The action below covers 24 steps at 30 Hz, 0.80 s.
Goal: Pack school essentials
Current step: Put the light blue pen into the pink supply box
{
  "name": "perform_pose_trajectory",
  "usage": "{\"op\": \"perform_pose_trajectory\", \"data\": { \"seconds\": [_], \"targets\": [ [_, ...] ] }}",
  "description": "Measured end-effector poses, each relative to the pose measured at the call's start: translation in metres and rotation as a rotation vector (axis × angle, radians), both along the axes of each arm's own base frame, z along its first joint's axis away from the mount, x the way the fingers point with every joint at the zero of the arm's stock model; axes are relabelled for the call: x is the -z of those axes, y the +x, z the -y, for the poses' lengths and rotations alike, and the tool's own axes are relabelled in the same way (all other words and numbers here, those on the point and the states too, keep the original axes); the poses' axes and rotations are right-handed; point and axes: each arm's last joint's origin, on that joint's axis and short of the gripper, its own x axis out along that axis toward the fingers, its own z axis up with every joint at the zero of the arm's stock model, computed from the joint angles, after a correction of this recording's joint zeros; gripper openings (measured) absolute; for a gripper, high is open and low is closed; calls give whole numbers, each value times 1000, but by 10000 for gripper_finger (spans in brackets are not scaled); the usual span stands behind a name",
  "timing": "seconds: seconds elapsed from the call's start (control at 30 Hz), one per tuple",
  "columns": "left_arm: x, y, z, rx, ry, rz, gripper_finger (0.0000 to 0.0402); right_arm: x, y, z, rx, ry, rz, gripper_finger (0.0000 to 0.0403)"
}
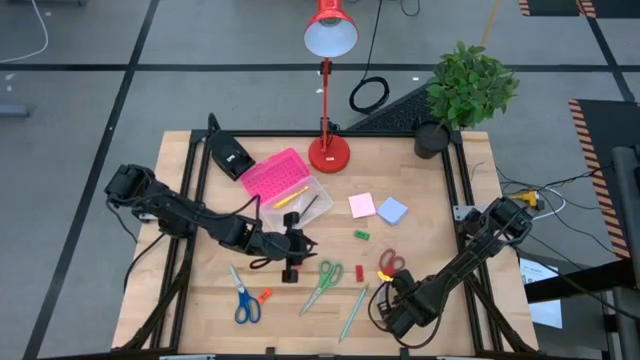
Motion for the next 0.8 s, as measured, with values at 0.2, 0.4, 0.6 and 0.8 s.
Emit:
{"op": "perform_pose_trajectory", "data": {
  "seconds": [0.2,0.4,0.6,0.8],
  "targets": [
    [0,3,-10,-10,32,2,124,-8,-2,2,-57,-8,19,24],
    [-1,6,-19,-19,60,6,124,-19,-5,5,-122,6,40,24],
    [7,14,-25,-16,94,11,124,-35,-9,2,-199,44,115,24],
    [22,29,-29,-13,97,38,124,-48,-21,-7,-261,24,208,24]
  ]
}}
